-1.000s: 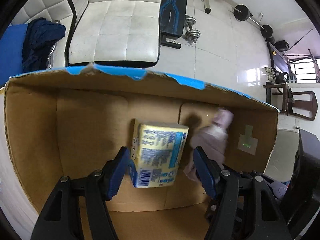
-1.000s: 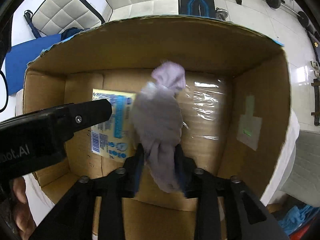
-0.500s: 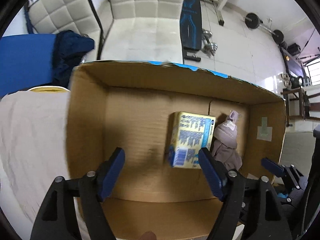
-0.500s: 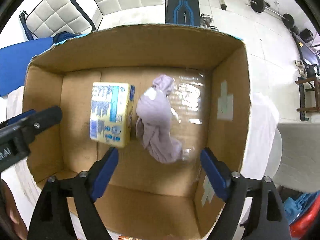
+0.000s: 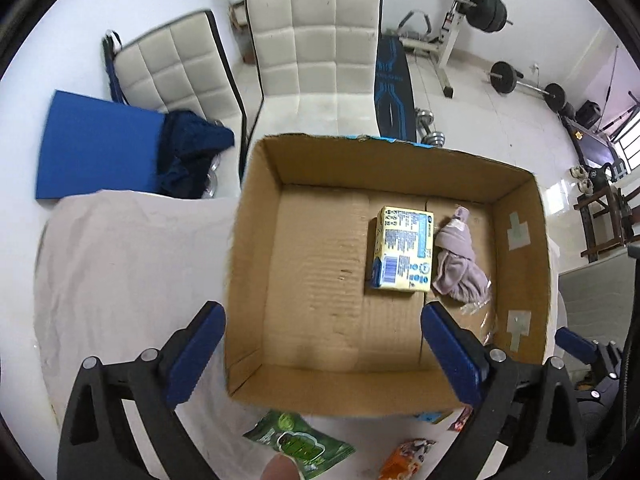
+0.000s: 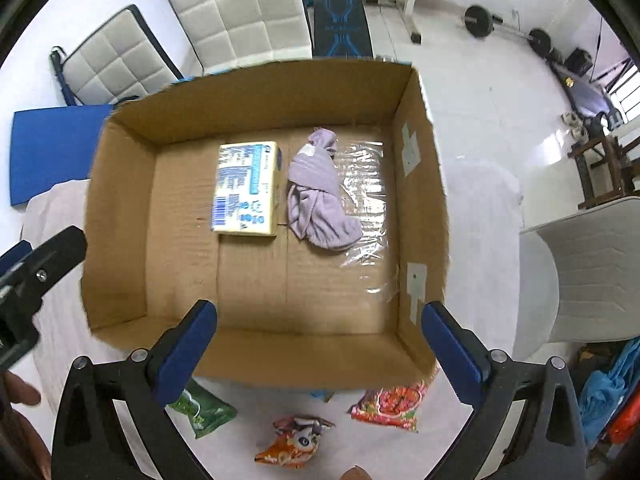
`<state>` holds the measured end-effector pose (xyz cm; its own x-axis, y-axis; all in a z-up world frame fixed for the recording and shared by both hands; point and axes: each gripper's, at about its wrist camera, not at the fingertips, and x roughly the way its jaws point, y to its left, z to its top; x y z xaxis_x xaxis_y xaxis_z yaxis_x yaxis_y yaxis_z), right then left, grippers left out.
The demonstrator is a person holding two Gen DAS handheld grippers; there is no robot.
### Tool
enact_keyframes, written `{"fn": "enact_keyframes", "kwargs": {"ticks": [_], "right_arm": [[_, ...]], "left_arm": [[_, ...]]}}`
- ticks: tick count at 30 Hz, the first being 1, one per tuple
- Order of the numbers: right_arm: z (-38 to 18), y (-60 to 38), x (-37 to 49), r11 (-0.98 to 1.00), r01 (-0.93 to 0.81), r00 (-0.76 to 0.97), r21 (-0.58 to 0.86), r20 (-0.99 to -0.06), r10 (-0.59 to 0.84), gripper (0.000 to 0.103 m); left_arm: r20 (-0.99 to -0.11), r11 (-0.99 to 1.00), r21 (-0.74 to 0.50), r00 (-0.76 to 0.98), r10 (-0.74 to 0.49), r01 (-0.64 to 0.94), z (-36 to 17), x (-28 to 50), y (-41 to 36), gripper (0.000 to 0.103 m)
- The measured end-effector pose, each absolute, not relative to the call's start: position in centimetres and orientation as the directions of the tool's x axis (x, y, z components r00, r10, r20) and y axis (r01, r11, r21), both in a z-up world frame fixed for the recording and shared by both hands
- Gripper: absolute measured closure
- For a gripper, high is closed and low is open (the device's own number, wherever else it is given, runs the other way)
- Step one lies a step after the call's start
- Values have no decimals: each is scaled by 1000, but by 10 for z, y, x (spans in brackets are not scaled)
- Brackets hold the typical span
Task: Organize soft objects
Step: 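Withdraw both tools from the box toward the remaining packets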
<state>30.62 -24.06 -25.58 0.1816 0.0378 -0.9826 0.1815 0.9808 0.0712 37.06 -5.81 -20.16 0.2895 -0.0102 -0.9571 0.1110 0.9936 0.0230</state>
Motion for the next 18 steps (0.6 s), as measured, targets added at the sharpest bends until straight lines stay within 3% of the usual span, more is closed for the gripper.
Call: {"fn": "enact_keyframes", "kwargs": {"ticks": [18], "right_arm": [[-140,-233,187,988,126,344,94,-938,46,0]], "left_arm": [[-890,993,49,456,-4,105,-110,244,-54,3]]}}
